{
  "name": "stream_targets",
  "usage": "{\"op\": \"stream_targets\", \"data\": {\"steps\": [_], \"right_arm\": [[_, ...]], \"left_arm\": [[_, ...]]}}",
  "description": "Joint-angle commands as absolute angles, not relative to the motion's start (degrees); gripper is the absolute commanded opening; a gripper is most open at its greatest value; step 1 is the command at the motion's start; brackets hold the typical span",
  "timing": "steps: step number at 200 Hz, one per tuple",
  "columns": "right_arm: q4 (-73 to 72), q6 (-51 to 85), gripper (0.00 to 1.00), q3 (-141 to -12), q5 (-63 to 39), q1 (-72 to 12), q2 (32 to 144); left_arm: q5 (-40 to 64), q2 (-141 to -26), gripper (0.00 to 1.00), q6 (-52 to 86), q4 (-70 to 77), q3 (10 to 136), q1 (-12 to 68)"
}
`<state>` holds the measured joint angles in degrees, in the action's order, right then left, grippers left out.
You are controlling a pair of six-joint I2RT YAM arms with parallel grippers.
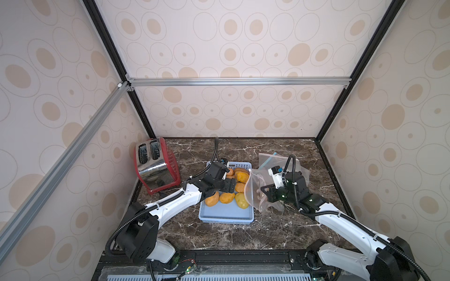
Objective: Put the potatoes into a zipper bag and zip it
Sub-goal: Pick up the potato from the basket.
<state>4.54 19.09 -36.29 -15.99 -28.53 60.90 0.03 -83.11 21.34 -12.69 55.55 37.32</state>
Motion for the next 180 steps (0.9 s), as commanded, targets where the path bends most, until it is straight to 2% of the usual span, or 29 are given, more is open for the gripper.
{"op": "stream_targets", "data": {"steps": [1,84,120,137,180], "right_arm": [[1.84,19.73,0.00,-34.96,-14.50,-28.23,59.36],[1.32,20.04,0.00,-33.59,-12.66,-28.26,57.86],[1.69,19.98,0.00,-33.43,-12.39,-28.30,57.46],[1.85,19.95,0.00,-33.40,-12.39,-28.29,57.31],[2.83,19.48,0.00,-34.03,-11.89,-28.29,57.58]], "left_arm": [[-1.93,-84.31,0.91,16.05,-11.79,58.00,36.89],[3.77,-92.83,0.96,14.86,-9.68,63.11,35.55],[2.59,-97.57,0.92,16.53,-12.51,66.29,34.97],[2.07,-97.34,0.91,17.60,-14.27,65.95,34.95],[0.35,-92.51,0.94,19.29,-16.52,61.97,34.91]]}}
